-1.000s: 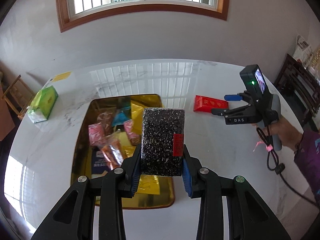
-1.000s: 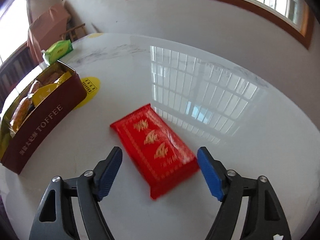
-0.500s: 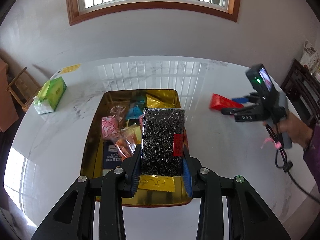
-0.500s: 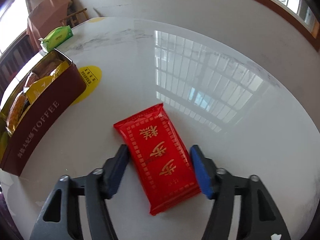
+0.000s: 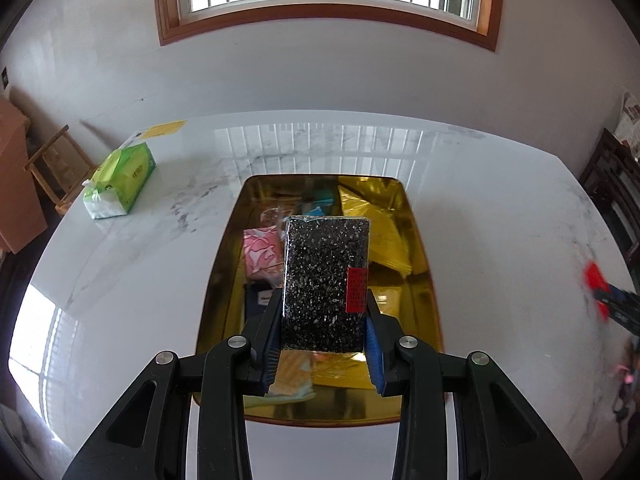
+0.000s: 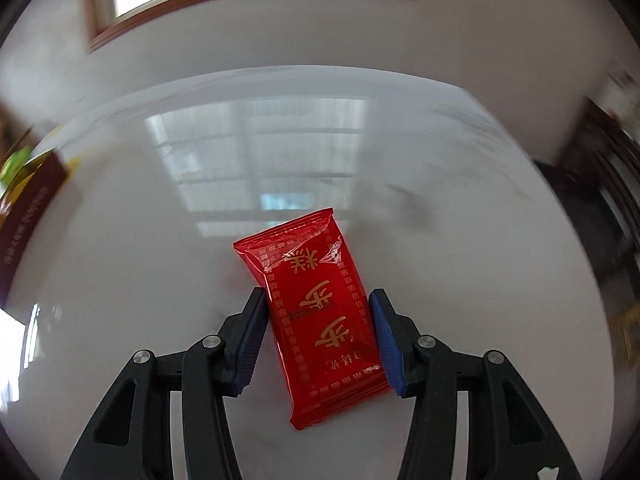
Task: Organize snacks
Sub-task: 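Lower the speckled block into the tin and open the left tool, then withdraw the left tool while the right tool carries the red packet toward the tin, then lower the red packet into the tin and open the right tool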
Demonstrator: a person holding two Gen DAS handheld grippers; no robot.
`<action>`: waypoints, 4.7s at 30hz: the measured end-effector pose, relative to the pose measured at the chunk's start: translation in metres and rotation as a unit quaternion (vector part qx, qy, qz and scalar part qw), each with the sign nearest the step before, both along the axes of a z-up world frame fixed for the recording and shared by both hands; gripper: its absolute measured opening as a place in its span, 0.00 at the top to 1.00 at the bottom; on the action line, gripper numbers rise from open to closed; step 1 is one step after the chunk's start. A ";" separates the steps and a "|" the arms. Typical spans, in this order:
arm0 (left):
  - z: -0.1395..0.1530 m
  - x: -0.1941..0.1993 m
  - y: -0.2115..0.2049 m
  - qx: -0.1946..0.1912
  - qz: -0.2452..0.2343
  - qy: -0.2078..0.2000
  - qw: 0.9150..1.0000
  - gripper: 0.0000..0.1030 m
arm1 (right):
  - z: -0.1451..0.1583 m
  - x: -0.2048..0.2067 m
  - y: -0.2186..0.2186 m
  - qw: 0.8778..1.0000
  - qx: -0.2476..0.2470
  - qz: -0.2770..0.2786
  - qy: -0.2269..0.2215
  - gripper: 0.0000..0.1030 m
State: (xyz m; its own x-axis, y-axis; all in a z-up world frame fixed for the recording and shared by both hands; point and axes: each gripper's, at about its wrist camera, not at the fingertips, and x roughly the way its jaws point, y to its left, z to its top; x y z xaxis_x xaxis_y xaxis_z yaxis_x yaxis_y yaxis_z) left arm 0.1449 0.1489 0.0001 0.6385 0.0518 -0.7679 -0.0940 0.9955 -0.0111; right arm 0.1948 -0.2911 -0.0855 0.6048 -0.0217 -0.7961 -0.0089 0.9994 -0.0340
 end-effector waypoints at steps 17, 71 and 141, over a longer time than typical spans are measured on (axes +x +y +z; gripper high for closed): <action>-0.015 0.028 0.030 0.014 -0.002 -0.006 1.000 0.64 | -0.001 -0.019 -0.068 0.993 0.014 -0.113 -0.014 0.53; 0.009 0.024 0.010 0.060 0.025 -0.073 0.995 0.31 | -0.002 -0.023 -0.065 0.993 0.010 -0.115 -0.014 0.53; -0.022 -0.114 0.096 0.037 0.133 -0.064 0.988 0.26 | 0.058 0.004 0.345 0.959 0.133 0.249 -0.019 0.51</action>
State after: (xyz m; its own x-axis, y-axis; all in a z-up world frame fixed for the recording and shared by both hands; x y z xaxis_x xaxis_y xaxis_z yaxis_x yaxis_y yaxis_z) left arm 0.0311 0.2449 -0.0217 0.6872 0.2830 -0.6691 -0.3542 0.9347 0.0315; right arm 0.1990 0.0540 -0.0272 0.5164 0.4787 -0.7101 -0.4909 0.8449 0.2126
